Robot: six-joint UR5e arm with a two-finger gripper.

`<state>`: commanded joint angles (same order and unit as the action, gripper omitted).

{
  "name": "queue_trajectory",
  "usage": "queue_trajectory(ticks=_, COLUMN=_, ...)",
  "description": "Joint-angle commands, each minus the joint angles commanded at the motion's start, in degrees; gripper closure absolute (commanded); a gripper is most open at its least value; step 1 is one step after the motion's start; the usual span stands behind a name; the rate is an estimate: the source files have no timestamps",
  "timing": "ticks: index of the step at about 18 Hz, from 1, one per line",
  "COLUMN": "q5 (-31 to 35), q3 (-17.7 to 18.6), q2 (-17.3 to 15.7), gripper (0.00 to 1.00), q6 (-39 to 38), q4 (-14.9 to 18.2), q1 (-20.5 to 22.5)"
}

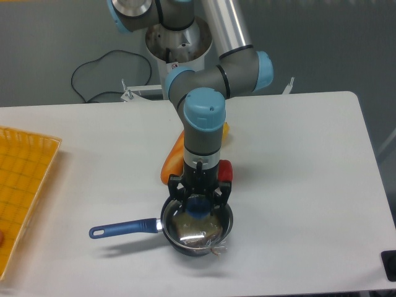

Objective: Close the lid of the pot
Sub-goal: 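Hold the lid on the pan and adjust it to sit flat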

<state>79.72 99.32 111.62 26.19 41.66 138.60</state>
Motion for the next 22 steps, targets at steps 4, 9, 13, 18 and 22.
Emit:
queue_trajectory(ticks=4, q5=0.0, q3=0.1, q2=0.0, gripper=0.51, q6=0.0, q4=0.0, q1=-0.1)
queue_trajectory(ticks=9, q5=0.0, q3=0.1, q2=0.0, gripper=0.36, q6=0.0, q4=0.0, q1=-0.1)
queue_trajectory(ticks=13, q5=0.0, q3=0.2, q2=0.0, gripper=0.21, q6=0.1, q4=0.0, q1=0.0)
queue_trajectory(ticks=18, q5=0.1, q3=0.1, q2=0.0, gripper=0.09, q6=0.1, q4=0.0, q1=-0.1)
queue_trajectory(ticks=22, q5=0.1, q3=0.1, q2=-0.1, gripper=0.01, q6=0.0, q4=0.1, q1=0.0)
